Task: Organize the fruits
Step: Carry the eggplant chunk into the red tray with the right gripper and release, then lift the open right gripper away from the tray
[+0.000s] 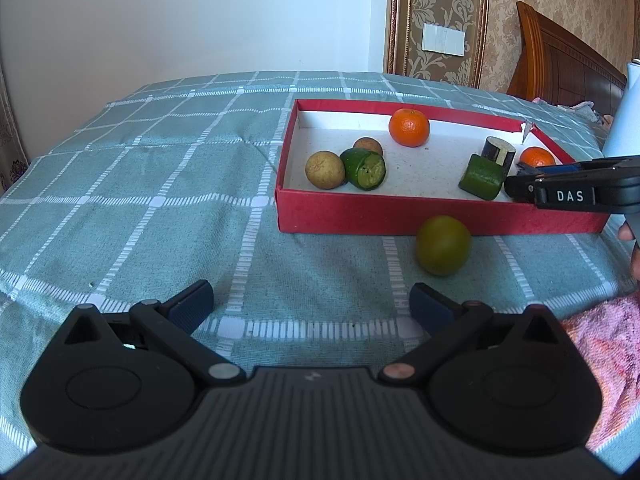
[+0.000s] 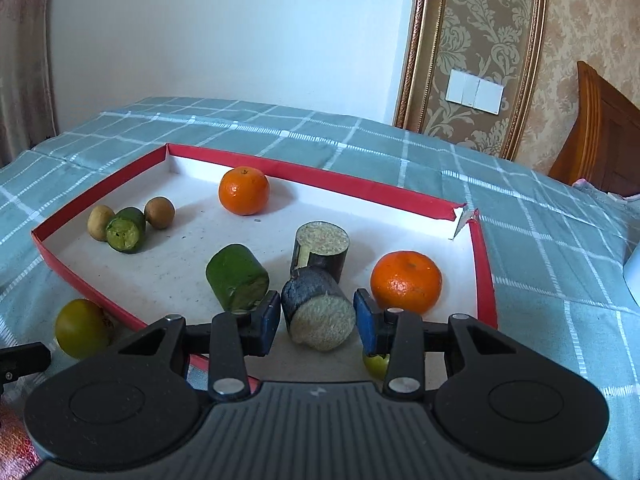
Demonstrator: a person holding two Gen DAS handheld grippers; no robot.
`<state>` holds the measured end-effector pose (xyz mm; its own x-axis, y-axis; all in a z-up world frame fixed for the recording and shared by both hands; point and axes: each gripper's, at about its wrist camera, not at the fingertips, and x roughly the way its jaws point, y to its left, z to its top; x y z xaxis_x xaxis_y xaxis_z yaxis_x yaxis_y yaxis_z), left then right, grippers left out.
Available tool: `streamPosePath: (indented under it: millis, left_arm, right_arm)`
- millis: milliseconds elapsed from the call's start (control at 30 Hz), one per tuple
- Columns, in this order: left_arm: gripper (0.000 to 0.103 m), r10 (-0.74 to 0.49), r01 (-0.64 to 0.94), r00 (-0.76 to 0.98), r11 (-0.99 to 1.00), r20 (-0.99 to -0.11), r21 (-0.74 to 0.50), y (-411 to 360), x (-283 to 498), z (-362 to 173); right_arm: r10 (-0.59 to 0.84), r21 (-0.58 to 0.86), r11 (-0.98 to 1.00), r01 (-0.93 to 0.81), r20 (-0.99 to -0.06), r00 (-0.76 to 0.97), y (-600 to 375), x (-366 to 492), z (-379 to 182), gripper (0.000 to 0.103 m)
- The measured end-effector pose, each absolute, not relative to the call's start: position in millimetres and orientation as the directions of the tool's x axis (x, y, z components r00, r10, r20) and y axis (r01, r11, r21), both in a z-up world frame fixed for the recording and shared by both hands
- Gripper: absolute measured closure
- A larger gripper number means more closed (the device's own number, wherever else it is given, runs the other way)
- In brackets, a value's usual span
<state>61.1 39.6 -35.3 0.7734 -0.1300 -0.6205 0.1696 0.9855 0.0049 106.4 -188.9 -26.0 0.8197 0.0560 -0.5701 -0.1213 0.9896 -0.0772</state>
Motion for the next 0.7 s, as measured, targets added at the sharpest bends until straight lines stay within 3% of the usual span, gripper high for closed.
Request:
streamPosePath:
  millis: [167,233,600,700]
  left_arm:
    - [0.0,-0.13,0.17,0.773,0.985,-0.62,0.005,39.6,61.1,-35.3]
    - [0.0,-0.13,0.17,0.773,0.985,-0.621,0.005,39.6,61.1,-35.2]
    - [0.0,-0.13,0.17,0.773,0.985,-0.621,0.006,39.5,61.1,-35.2]
    - [0.0,-0.129,0.17,0.773,0.985,-0.621,0.006,39.5,61.1,-35.2]
  right_arm:
    - [0.046,-0.095,0.988,-0.118,-0.556,0.83,-186.9,102.3,-25.6,0.053]
    - [0.044,-0.094,0.989,-0.113,-0.544,0.838,-187.9,99.0,-23.9,0.039]
    - [0.044,-0.073,0.993,-0.093,-0.505,0.862,-198.7,72.3,-18.7,0.037]
    - [0.051,-0.049,0.995,-0.084,-0.472,0.88,-203.6,55.4,-17.6,0.031]
